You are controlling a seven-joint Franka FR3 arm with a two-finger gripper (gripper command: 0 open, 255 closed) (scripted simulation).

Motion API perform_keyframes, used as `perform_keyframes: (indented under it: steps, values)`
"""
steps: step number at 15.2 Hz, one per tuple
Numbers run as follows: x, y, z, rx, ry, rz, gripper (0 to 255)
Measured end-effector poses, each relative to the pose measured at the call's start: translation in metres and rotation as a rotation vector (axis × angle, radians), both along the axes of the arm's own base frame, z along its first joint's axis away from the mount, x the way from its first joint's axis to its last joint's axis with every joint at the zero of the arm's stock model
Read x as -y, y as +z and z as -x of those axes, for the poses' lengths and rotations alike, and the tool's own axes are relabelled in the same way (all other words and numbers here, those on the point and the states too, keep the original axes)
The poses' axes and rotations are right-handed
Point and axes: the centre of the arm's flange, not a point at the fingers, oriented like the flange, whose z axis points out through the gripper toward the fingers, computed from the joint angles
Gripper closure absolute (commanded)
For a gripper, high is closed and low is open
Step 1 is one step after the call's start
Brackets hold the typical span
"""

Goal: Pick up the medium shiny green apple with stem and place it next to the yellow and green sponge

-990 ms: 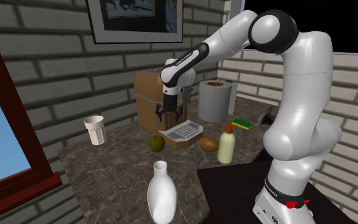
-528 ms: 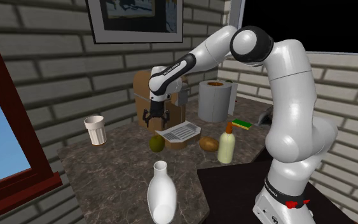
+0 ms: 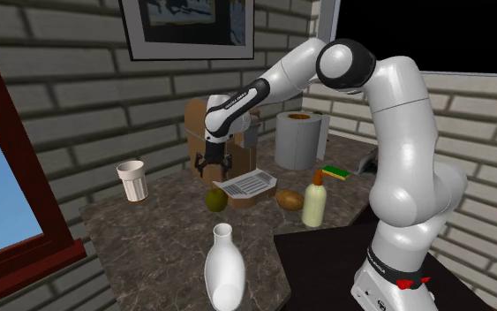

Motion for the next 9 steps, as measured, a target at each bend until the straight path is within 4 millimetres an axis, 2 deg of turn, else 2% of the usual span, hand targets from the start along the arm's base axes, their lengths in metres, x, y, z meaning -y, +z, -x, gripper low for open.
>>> perform_keyframes:
  steps: [2,4,5,6,9]
  values:
    - [-0.001,0.000,0.001,0.002,0.002,-0.002,0]
    - [0.011,-0.030,-0.001,-0.047,-0.016,0.023,0]
    - [0.013,-0.037,-0.004,-0.059,-0.020,0.029,0]
    - [0.015,-0.042,-0.003,-0.064,-0.022,0.032,255]
    - [0.016,-0.046,-0.003,-0.069,-0.024,0.034,255]
